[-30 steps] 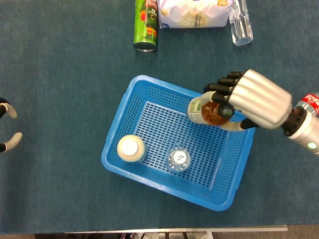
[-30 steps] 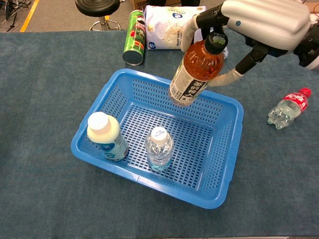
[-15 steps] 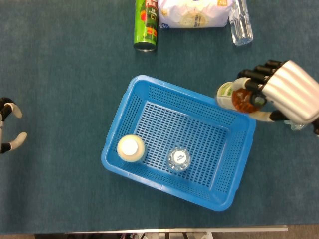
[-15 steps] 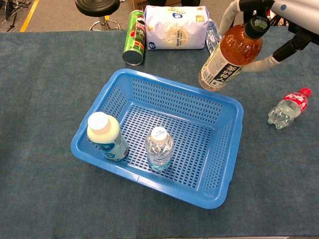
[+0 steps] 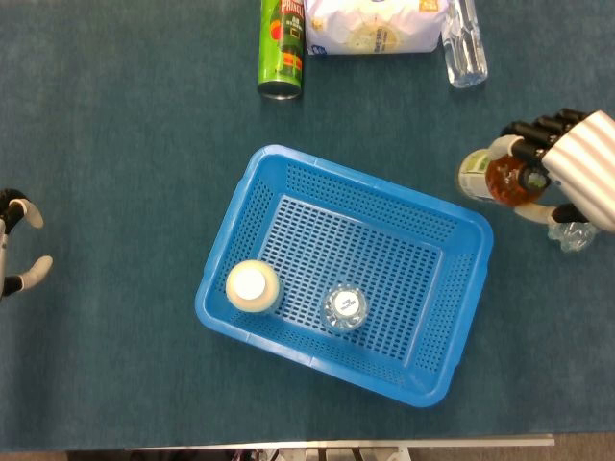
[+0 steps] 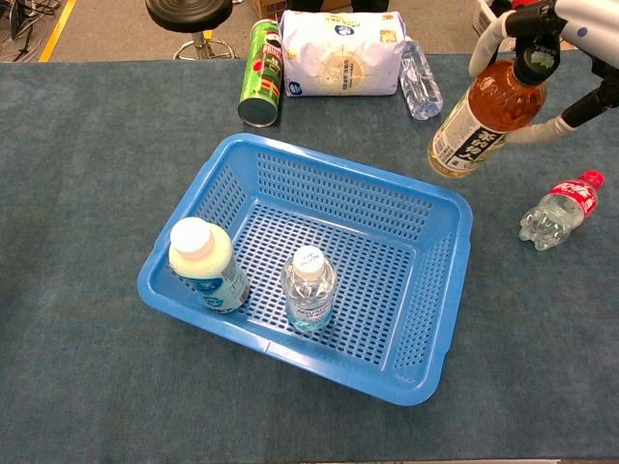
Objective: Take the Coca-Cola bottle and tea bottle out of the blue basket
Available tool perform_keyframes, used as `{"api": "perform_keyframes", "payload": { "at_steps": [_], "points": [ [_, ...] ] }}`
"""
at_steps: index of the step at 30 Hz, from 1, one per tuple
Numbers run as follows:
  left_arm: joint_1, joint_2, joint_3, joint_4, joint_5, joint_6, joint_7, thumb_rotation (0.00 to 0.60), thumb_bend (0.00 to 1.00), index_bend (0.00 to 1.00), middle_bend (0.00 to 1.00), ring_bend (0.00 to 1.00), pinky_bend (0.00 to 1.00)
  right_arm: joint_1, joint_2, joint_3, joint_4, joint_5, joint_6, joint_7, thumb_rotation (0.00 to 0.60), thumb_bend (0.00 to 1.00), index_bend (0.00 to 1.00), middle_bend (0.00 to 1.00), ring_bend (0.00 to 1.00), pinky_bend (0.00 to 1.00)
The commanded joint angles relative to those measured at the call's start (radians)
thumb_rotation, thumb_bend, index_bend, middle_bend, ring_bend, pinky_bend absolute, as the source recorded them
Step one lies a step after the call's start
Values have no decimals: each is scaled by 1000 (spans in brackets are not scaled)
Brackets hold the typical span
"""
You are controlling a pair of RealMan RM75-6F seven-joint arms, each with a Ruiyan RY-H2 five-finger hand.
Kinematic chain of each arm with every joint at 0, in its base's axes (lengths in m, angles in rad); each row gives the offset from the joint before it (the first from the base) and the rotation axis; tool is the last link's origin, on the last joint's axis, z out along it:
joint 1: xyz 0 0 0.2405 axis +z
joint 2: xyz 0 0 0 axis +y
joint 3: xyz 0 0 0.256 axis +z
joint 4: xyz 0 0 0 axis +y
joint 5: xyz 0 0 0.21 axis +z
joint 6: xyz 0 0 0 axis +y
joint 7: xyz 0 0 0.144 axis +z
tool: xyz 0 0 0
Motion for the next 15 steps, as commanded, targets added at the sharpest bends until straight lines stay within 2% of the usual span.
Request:
{"api": "perform_keyframes", "payload": {
  "at_steps": [1,12,15],
  "points": [
    [0,-1,1,3,-1,-1,-3,600,144,475,377,385,571,-12,0,-10,0,15,-20,-12,600,236,533,664,636,569],
    [1,-1,3,6,-2,1,-8,600,144,475,377,385,571,-26,-6,-21,10,48,-86,-29,600,232,532,662,634,569],
    [0,-2,3,7,-3,1,-9,600,143,475,377,385,571,-27,-3,-18,9,53,-97,-31,600,226,501,632,609,569]
  ]
}}
